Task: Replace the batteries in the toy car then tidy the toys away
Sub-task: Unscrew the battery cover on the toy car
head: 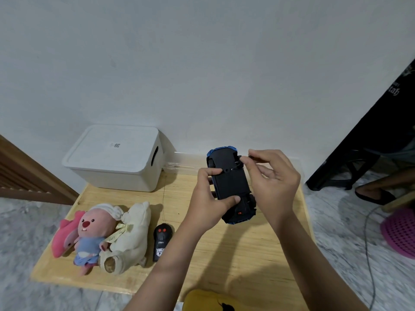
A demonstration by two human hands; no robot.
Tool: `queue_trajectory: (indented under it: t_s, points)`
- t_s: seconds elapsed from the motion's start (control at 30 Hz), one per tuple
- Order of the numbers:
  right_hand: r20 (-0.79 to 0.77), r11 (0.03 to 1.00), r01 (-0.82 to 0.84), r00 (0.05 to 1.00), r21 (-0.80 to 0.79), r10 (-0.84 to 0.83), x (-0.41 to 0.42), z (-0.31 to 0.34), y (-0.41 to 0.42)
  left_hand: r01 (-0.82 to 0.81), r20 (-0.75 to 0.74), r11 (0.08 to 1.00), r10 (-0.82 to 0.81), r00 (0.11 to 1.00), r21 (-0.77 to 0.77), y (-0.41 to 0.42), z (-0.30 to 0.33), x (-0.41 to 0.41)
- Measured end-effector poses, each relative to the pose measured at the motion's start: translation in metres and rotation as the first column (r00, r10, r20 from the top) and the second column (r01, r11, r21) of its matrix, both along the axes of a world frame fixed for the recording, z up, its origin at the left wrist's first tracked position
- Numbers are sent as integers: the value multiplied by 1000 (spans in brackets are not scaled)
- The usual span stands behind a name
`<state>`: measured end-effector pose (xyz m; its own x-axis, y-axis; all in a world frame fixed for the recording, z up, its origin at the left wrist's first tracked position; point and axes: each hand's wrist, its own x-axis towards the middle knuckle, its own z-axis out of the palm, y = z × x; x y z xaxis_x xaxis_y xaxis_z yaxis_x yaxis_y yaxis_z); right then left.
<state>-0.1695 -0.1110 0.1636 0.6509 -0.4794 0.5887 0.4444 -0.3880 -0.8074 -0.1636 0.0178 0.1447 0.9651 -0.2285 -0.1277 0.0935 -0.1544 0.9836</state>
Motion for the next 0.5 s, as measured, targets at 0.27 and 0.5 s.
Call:
queue_trajectory:
  t_s: [0.27, 0.5]
  points:
    - [-36, 987, -105, 993, 120, 110, -6, 5, 4, -11, 17, 1000, 11, 1000, -18, 4, 2, -4]
    - [-15, 993, -47, 999, 107, 49, -8, 3, 11, -40, 31, 999, 40, 999, -23, 8, 3, -8]
